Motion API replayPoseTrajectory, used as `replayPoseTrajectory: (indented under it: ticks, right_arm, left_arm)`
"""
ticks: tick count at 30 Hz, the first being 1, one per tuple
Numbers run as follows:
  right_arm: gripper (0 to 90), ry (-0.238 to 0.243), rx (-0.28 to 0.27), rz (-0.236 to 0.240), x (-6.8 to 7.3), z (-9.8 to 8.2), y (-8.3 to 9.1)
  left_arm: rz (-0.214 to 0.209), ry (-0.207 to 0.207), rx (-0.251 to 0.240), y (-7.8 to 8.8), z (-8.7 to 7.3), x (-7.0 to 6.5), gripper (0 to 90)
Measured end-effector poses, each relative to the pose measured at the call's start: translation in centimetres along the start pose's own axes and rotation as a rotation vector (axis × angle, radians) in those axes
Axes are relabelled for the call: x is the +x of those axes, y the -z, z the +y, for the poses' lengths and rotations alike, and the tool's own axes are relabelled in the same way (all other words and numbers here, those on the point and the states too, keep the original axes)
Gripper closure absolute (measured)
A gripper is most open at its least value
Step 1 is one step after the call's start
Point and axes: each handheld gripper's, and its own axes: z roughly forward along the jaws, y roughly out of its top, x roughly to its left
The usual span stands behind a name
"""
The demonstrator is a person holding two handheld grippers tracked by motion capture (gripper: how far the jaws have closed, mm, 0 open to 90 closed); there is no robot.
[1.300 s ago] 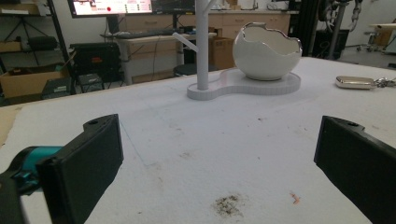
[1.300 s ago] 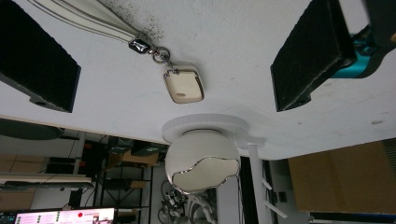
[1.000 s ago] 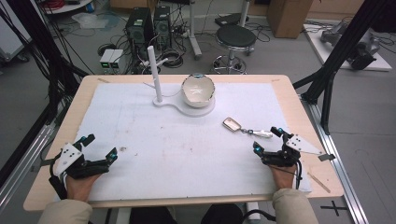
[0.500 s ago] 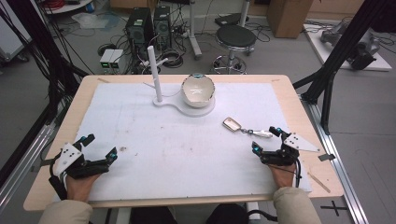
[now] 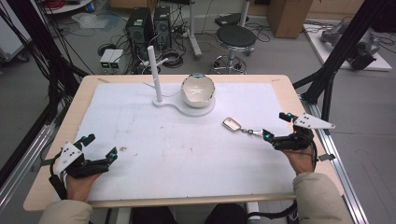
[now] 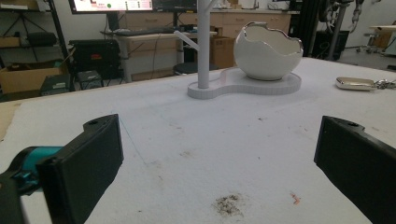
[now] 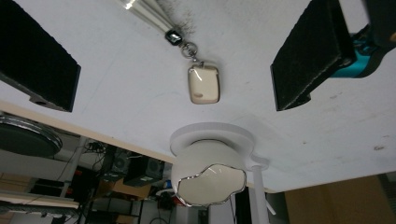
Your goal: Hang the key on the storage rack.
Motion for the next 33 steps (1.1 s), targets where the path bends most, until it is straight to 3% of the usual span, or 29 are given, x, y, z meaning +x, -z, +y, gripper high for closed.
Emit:
replayPoseTrajectory:
  ticks: [3, 10, 12, 19, 22, 26, 27, 28, 33]
  right_arm:
    - [0.6, 0.012, 0.029, 0.007, -0.7, 1.1, 0.1]
    - [0.6, 0.07, 0.171, 0.035, -3.0, 3.8, -0.4]
    - [0.6, 0.061, 0.222, 0.059, -3.6, 4.1, -0.9]
    - [0.6, 0.088, 0.43, 0.107, -5.6, 3.3, -2.7]
    - [0.6, 0.105, 0.488, 0.13, -6.1, 3.3, -3.3]
    - [0.6, 0.109, 0.551, 0.152, -6.4, 2.9, -4.1]
    - [0.6, 0.12, 0.581, 0.159, -6.5, 2.7, -4.4]
    - [1.3, 0.138, 0.65, 0.165, -6.5, 2.1, -5.0]
    - [4.5, 0.161, 0.73, 0.19, -6.5, 1.4, -5.7]
  left_arm:
    - [-0.003, 0.002, -0.002, 0.0, 0.0, 0.0, 1.7]
    - [-0.004, 0.007, 0.002, 0.0, 0.0, 0.1, 1.7]
    - [-0.004, 0.007, 0.002, 0.0, 0.0, 0.1, 1.7]
    - [-0.004, 0.006, -0.001, 0.0, 0.0, 0.1, 1.7]
    - [-0.004, 0.008, -0.001, 0.0, 0.0, 0.1, 1.7]
    - [-0.003, 0.006, -0.001, 0.0, 0.0, 0.0, 1.7]
    - [-0.003, 0.005, -0.003, 0.0, 0.0, 0.0, 1.7]
    - [-0.005, 0.004, -0.002, 0.0, 0.0, 0.0, 1.7]
    - [-0.007, 0.005, -0.002, 0.0, 0.0, 0.0, 1.7]
